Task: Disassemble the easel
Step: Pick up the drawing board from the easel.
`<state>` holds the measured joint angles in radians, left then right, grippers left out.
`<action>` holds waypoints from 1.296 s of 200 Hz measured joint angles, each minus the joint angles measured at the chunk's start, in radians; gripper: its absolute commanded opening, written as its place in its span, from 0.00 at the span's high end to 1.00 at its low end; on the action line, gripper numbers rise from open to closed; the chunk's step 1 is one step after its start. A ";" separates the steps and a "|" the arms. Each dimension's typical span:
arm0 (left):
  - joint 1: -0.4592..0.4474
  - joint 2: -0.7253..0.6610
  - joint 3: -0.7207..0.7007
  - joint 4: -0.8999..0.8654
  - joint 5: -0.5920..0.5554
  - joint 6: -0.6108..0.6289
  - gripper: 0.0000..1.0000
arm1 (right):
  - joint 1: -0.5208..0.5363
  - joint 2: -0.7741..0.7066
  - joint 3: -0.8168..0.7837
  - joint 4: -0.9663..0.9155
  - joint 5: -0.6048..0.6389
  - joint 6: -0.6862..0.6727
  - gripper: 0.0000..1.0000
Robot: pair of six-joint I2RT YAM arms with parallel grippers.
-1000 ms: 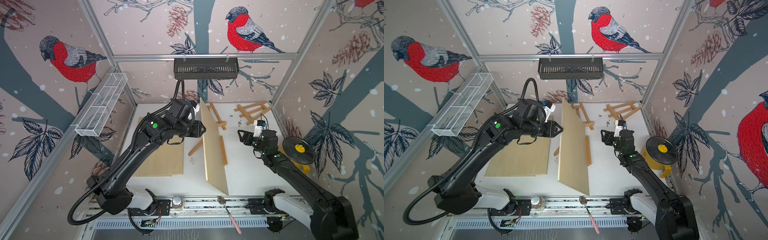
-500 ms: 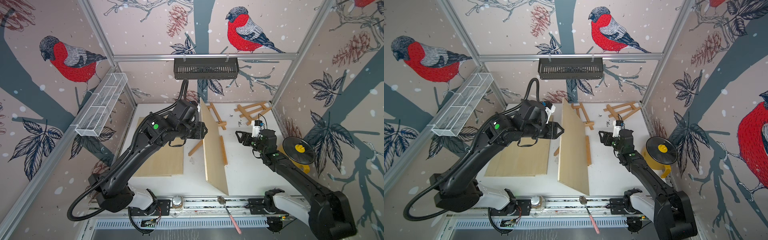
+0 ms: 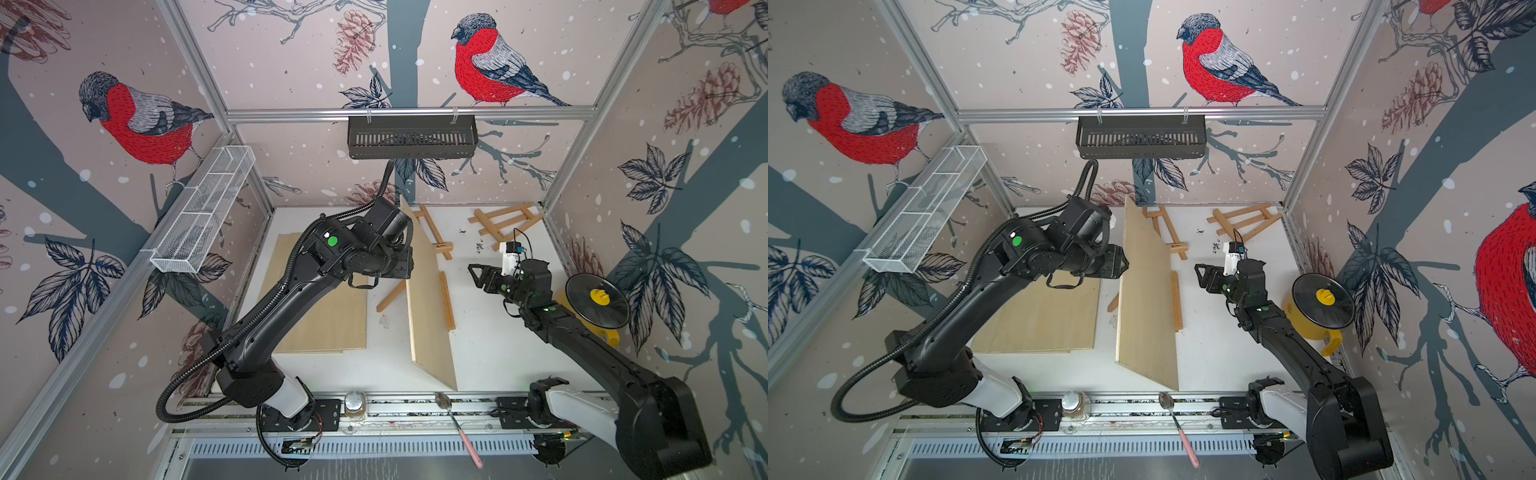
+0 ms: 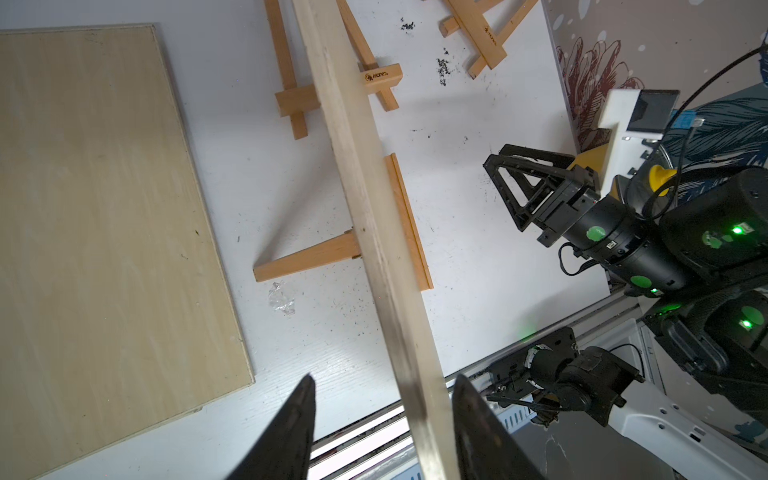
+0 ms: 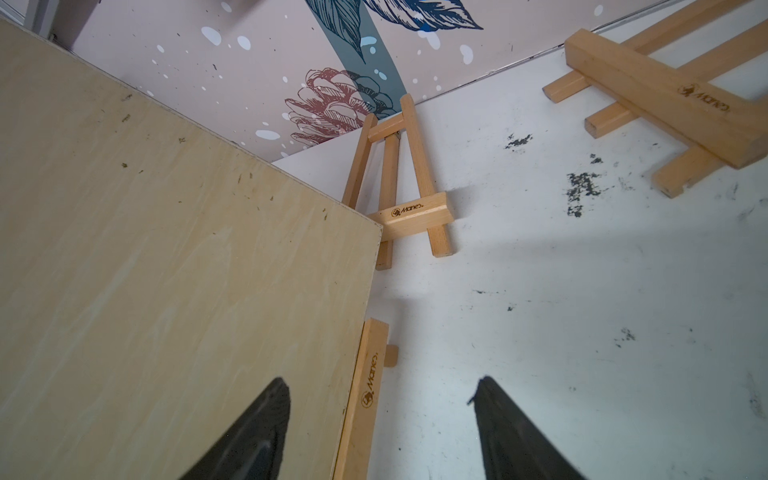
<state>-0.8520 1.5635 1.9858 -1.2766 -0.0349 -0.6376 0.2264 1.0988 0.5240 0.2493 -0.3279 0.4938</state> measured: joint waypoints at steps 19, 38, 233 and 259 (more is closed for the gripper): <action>0.000 0.031 0.020 -0.005 0.003 0.010 0.51 | 0.000 0.000 -0.004 0.001 0.000 0.000 0.28; 0.000 0.060 0.025 -0.010 0.008 0.016 0.63 | 0.000 0.003 -0.005 0.006 -0.001 0.000 0.28; 0.045 0.143 0.037 0.055 0.078 0.040 1.00 | -0.006 0.072 -0.018 0.026 -0.013 0.000 0.28; 0.048 0.150 0.070 0.032 0.088 0.045 1.00 | -0.006 0.083 -0.015 0.026 -0.015 0.000 0.28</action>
<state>-0.8036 1.7130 2.0556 -1.2449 0.0528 -0.5926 0.2199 1.1820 0.5091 0.2752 -0.3428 0.4942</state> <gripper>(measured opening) 0.124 0.718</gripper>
